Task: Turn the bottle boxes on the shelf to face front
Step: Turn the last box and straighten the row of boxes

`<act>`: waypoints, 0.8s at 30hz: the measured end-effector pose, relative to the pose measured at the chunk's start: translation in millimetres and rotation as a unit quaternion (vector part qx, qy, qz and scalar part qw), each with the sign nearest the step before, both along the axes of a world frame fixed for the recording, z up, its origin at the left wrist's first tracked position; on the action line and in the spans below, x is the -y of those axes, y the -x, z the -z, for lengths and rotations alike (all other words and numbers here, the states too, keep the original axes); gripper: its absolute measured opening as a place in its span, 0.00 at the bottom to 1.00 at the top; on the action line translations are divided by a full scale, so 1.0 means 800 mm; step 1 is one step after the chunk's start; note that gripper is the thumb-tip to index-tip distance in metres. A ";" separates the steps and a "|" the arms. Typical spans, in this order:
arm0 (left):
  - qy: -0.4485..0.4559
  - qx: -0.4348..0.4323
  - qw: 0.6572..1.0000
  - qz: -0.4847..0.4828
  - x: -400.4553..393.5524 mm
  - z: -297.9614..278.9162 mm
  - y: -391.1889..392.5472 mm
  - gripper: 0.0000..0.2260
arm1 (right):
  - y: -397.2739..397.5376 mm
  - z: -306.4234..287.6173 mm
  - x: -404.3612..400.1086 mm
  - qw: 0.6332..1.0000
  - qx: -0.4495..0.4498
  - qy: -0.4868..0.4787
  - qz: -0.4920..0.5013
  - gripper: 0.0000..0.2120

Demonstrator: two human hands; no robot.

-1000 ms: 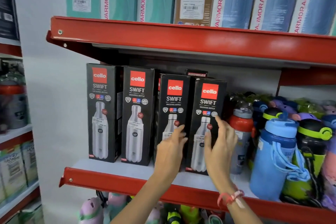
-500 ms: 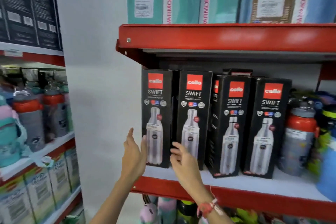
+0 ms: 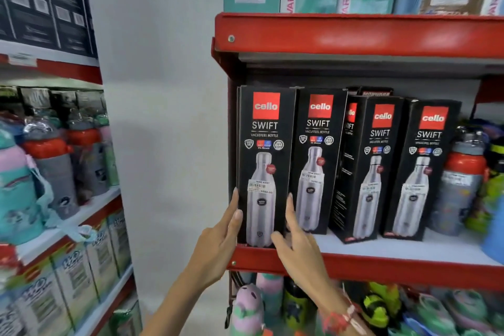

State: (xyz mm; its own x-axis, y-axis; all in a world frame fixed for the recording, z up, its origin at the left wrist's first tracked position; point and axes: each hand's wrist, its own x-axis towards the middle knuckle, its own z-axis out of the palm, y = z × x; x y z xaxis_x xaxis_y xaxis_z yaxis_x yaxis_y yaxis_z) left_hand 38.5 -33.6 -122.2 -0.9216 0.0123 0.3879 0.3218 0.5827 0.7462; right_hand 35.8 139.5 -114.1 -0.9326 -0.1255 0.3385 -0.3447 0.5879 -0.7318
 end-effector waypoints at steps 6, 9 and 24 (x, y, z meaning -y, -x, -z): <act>0.016 -0.034 0.998 -0.045 -0.009 0.008 -0.020 0.21 | -0.021 0.011 -0.010 1.000 -0.019 -0.006 -0.020 0.35; 0.019 -0.033 0.996 -0.081 -0.024 0.004 -0.028 0.22 | -0.013 0.017 -0.020 0.999 -0.025 -0.007 -0.030 0.35; -0.156 0.028 0.986 -0.046 -0.222 -0.001 0.033 0.32 | 0.037 -0.024 -0.115 0.990 0.093 0.099 0.031 0.26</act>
